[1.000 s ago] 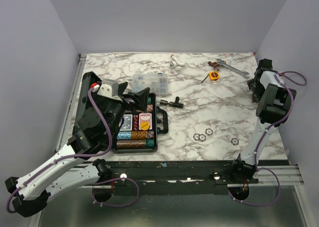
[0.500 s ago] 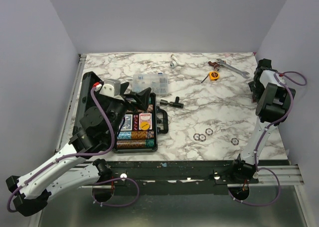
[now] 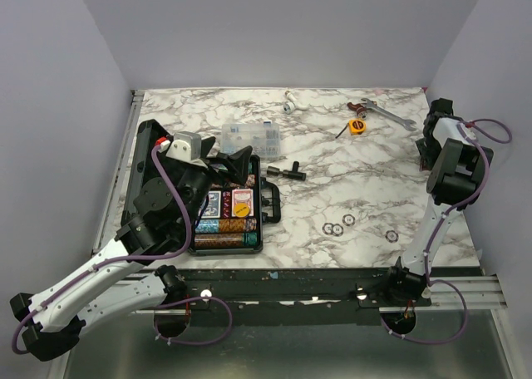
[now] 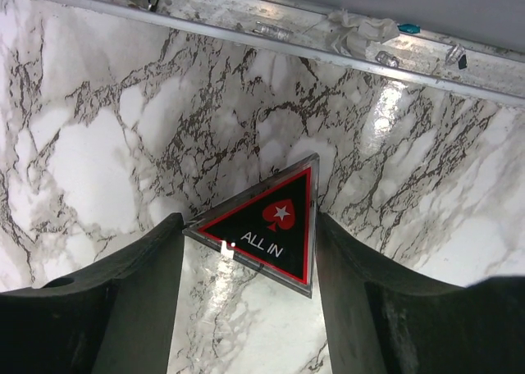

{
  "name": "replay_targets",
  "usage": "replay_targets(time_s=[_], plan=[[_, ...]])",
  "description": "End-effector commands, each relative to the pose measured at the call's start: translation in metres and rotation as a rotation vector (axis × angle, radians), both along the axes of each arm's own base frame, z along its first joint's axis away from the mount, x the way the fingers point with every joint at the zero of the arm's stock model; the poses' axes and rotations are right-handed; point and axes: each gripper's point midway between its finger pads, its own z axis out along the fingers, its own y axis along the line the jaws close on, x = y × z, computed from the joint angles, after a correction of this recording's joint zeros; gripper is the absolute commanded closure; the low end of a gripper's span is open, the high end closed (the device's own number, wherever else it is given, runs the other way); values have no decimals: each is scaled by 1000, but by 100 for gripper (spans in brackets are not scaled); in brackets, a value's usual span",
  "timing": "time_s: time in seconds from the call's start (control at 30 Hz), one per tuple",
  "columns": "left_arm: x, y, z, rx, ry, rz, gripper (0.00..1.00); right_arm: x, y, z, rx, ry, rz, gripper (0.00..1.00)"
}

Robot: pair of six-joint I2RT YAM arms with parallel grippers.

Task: Pack up texas hold em set

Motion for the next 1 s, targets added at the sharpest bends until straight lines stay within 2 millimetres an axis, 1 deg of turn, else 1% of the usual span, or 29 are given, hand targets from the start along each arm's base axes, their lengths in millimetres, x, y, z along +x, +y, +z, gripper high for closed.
replay_targets(time_s=[0.0, 0.03, 0.13, 0.23, 0.37, 0.47, 0.6, 0.77, 0.8, 0.9, 0.97], plan=[[-2, 1, 3, -5, -16, -1, 2, -12, 7, -26, 51, 40, 25, 47], [-2, 1, 3, -3, -17, -1, 1, -13, 9, -23, 52, 31, 39, 52], [-1, 2, 3, 1, -18, 6, 2, -10, 20, -20, 75, -8, 89, 61], [-2, 5, 5, 0, -24, 10, 1, -11, 35, -16, 73, -26, 150, 66], [0, 8, 5, 11, -33, 34, 2, -11, 58, -5, 62, -55, 229, 71], [2, 10, 4, 28, -35, 53, 2, -7, 82, 4, 48, -86, 325, 74], [4, 13, 5, 39, -45, 69, 1, -1, 115, 14, 15, -102, 451, 77], [9, 27, 6, 68, -70, 148, 2, 6, 170, 31, -24, -148, 619, 77], [9, 30, 9, 66, -77, 162, 1, 8, 189, 35, -25, -163, 665, 77], [7, 43, 15, 60, -104, 203, 2, 8, 234, 48, -8, -222, 776, 78], [5, 53, 20, 41, -120, 234, 2, 6, 270, 58, 5, -267, 856, 78]])
